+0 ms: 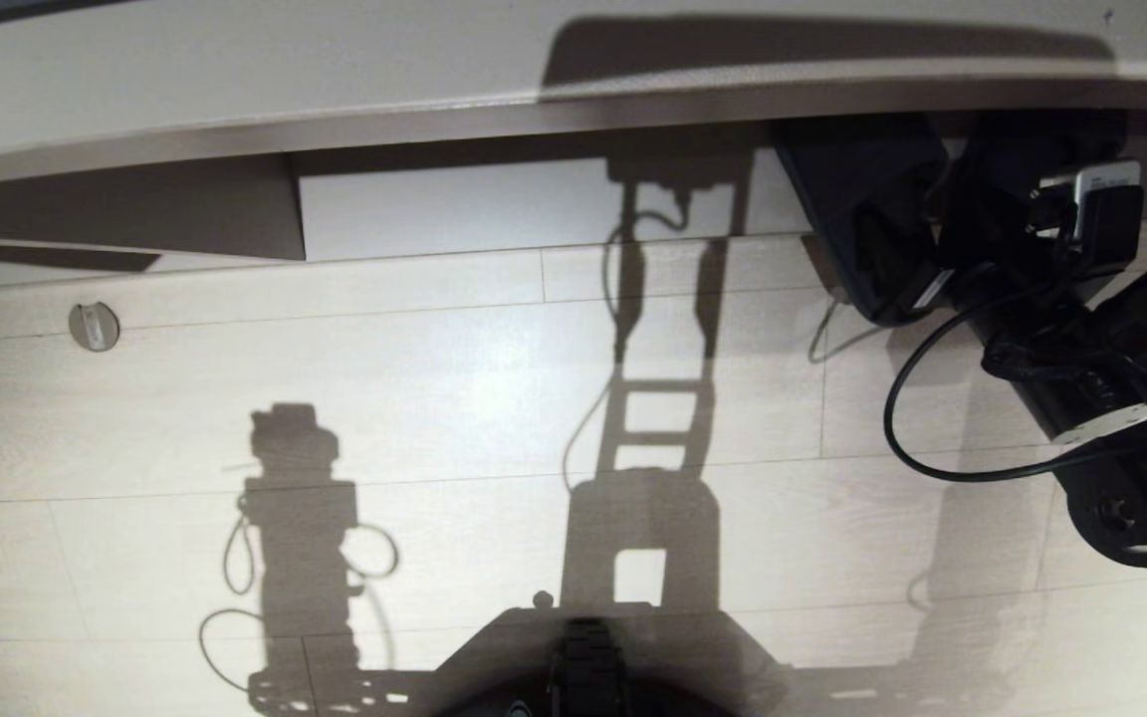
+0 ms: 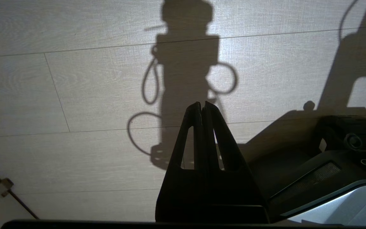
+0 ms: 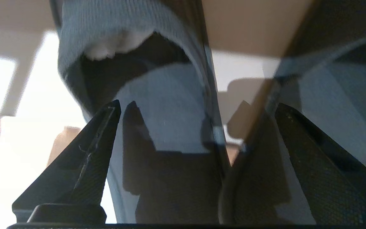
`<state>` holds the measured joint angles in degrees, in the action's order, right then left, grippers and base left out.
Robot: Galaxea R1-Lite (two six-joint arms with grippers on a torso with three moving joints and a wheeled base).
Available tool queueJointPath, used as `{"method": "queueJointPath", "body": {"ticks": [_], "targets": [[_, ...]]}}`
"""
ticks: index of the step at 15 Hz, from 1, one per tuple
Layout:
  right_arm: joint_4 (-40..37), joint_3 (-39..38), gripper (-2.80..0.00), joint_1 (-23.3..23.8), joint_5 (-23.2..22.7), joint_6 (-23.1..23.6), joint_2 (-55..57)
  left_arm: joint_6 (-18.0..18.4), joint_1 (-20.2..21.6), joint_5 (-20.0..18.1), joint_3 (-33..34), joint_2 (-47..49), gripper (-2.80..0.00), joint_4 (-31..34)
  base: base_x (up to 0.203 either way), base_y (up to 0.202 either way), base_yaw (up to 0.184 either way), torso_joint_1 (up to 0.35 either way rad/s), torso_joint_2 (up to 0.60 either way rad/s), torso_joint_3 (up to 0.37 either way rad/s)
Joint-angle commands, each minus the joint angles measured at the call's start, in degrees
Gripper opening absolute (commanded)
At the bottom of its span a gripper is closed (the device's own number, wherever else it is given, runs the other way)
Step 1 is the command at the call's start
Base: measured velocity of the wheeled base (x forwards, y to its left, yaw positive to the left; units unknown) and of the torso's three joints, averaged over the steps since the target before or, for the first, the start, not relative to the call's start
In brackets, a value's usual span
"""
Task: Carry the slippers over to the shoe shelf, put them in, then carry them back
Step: Pick up the slippers in the shoe cabinet
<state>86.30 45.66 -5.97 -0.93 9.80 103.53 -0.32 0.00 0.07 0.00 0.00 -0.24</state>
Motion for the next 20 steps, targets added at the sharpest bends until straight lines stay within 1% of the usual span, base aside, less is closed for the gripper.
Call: {"method": "queueJointPath", "body": {"ticks": [1,7,15,20], "targets": [[0.5,1.6,0.00,-0.3,0.0,0.1,1.3,0.0,0.0,0.0,0.0,0.0,-2.80,0.0,0.000,0.000,0.000,0.000,0.00,0.000],[0.9,5.1,0.00,-1.1,0.1,-0.4,3.0,0.0,0.0,0.0,0.0,0.1,-2.80,0.0,0.000,0.000,0.000,0.000,0.00,0.000],[0.9,13.0,0.00,-1.6,0.7,-0.5,6.2,0.0,0.0,0.0,0.0,0.0,-2.80,0.0,0.000,0.000,0.000,0.000,0.00,0.000],[1.0,13.7,0.00,-1.5,2.9,-0.5,6.6,0.0,0.0,0.0,0.0,0.0,-2.80,0.0,0.000,0.000,0.000,0.000,0.00,0.000]]}}
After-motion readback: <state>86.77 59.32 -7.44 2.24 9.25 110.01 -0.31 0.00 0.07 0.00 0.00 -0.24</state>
